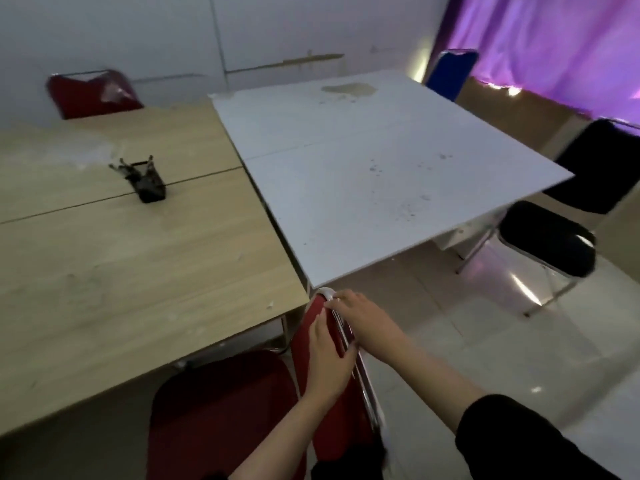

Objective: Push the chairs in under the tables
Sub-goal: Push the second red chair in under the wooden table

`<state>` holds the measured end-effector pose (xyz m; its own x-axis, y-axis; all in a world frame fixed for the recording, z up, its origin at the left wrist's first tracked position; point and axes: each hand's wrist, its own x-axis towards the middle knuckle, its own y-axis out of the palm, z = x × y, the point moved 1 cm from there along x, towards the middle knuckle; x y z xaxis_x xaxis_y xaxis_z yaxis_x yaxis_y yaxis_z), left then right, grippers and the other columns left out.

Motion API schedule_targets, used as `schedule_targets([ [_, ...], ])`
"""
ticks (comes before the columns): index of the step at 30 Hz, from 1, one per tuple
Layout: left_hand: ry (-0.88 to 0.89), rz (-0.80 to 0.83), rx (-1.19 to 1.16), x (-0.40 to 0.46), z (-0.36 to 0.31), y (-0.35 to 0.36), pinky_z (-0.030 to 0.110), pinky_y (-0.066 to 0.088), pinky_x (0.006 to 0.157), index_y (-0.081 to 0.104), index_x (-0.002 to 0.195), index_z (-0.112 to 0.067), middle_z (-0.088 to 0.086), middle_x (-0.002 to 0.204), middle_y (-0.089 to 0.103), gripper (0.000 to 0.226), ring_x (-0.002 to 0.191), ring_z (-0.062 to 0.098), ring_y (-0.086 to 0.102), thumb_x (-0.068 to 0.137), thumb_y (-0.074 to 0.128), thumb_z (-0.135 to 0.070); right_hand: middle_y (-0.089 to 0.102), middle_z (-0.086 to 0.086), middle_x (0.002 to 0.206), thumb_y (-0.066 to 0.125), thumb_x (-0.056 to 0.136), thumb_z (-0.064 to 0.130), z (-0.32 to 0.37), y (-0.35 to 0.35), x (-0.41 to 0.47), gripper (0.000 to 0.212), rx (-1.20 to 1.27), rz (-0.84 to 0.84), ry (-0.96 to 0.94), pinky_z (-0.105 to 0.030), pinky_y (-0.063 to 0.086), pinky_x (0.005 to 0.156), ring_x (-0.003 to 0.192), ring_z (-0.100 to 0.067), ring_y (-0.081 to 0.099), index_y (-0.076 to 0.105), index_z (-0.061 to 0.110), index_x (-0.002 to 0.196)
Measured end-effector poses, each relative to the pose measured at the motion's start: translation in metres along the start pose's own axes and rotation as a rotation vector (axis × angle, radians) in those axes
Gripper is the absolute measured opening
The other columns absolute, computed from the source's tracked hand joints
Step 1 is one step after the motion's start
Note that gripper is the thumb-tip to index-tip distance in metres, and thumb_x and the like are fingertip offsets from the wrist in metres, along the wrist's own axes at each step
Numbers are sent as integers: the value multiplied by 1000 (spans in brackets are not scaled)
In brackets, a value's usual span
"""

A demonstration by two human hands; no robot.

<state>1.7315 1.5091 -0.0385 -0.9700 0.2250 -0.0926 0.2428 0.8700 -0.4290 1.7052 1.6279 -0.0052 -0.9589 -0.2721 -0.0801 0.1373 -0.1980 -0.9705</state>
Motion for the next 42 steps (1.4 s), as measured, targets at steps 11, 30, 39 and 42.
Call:
schedule_targets([
  [11, -339, -59, 184, -17, -11, 47, 29, 18, 117, -8, 149, -9, 7, 158, 1, 100, 145, 21, 9, 80, 64, -10, 66, -1, 113, 76, 68, 15, -19, 22, 42, 32, -445, 132, -758, -54, 36, 105, 123, -28, 51, 65, 21, 98],
  [30, -563, -361, 732, -158, 21, -36, 34, 49, 71, 43, 134, -30, -9, 112, 62, 50, 93, 18, 66, 86, 54, -40, 56, 2, 64, 66, 72, 3, 92, 57, 2, 20, -272, -18, -1105, -30, 45, 60, 58, -17, 52, 51, 16, 77],
  [39, -363, -468, 803, -188, 69, -77, 31, 54, 46, 67, 106, -21, -7, 82, 71, 46, 62, 15, 68, 69, 49, -42, 51, 3, 51, 72, 59, 7, 143, 79, 1, 31, -298, 46, -1028, -30, 38, 55, 48, -18, 49, 45, 21, 63],
  [42, -322, -464, 826, -198, 82, -102, 28, 53, 45, 66, 106, -20, -7, 78, 70, 45, 61, 14, 67, 70, 48, -40, 53, 4, 52, 77, 51, 11, 174, 78, 7, 31, -306, 165, -1044, -27, 32, 50, 47, -16, 51, 49, 21, 63],
])
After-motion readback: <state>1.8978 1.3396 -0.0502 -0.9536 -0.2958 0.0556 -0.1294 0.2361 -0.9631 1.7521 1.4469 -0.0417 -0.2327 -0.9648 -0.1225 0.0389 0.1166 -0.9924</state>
